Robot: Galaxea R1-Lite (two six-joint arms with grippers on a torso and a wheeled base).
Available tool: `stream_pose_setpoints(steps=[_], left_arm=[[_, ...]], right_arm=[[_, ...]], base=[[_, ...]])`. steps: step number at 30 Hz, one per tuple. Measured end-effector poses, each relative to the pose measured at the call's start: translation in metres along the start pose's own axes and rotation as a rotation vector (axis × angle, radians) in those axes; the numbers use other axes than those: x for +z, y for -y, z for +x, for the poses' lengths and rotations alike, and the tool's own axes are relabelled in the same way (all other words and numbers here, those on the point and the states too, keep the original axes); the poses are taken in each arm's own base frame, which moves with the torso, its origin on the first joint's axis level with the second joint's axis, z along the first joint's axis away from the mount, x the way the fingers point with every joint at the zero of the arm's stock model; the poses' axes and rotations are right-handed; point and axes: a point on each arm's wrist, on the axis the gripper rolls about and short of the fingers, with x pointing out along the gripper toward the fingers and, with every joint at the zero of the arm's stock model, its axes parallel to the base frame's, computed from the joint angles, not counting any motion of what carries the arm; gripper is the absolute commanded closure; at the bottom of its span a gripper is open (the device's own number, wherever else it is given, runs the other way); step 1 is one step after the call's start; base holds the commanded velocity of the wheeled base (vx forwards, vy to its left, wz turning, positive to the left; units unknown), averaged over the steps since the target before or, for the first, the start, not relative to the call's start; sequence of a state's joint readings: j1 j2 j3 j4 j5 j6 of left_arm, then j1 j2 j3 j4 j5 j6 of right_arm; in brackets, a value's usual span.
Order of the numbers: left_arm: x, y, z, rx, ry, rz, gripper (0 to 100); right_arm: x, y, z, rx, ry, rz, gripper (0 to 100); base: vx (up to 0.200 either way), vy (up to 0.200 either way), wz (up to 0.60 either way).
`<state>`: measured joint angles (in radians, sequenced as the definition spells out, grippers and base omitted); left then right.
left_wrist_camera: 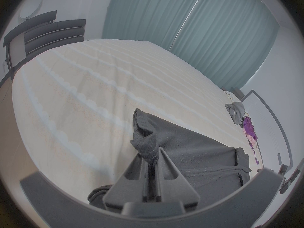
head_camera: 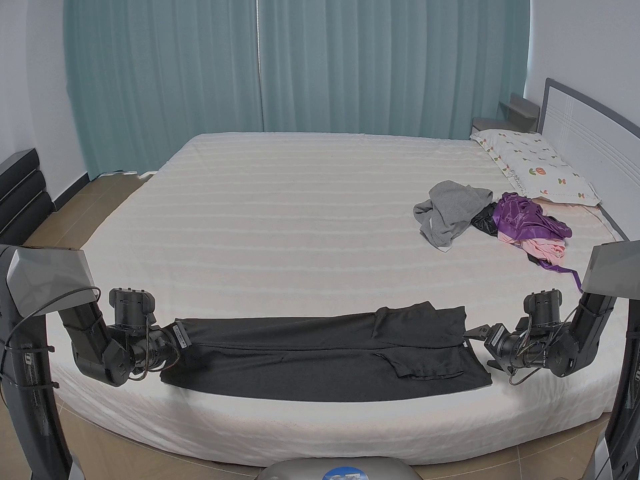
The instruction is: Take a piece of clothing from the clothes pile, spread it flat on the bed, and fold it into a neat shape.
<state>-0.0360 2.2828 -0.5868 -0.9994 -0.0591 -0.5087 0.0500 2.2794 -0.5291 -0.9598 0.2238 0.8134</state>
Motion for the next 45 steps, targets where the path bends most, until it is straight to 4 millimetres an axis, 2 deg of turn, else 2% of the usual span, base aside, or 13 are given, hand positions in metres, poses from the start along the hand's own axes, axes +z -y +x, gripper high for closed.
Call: stream_pose_setpoints(steps=[9,20,37,45], left_arm=[[0.001,0.001,0.000,0.004,0.008,-0.005,100],[0.002,0.011,-0.005,-0.002,0.027,-0.028,100],[-0.003,0.047,-0.020,-0.053,0.039,0.012,100],[-0.013,0.072,-0.027,-0.069,0.024,0.057,100]], right_arm=[[0.000,0.001,0.000,-0.003,-0.001,0.000,0],[-0.001,0.001,0.001,-0.007,-0.005,0.001,0],[-0.002,0.001,0.002,-0.007,-0.007,-0.001,0],[-0.002,0.001,0.002,-0.007,-0.007,-0.001,0]], base=[[0.000,-0.156,0.00],[0.000,-0.200,0.00],[0.000,-0.200,0.00],[0.000,-0.200,0.00]])
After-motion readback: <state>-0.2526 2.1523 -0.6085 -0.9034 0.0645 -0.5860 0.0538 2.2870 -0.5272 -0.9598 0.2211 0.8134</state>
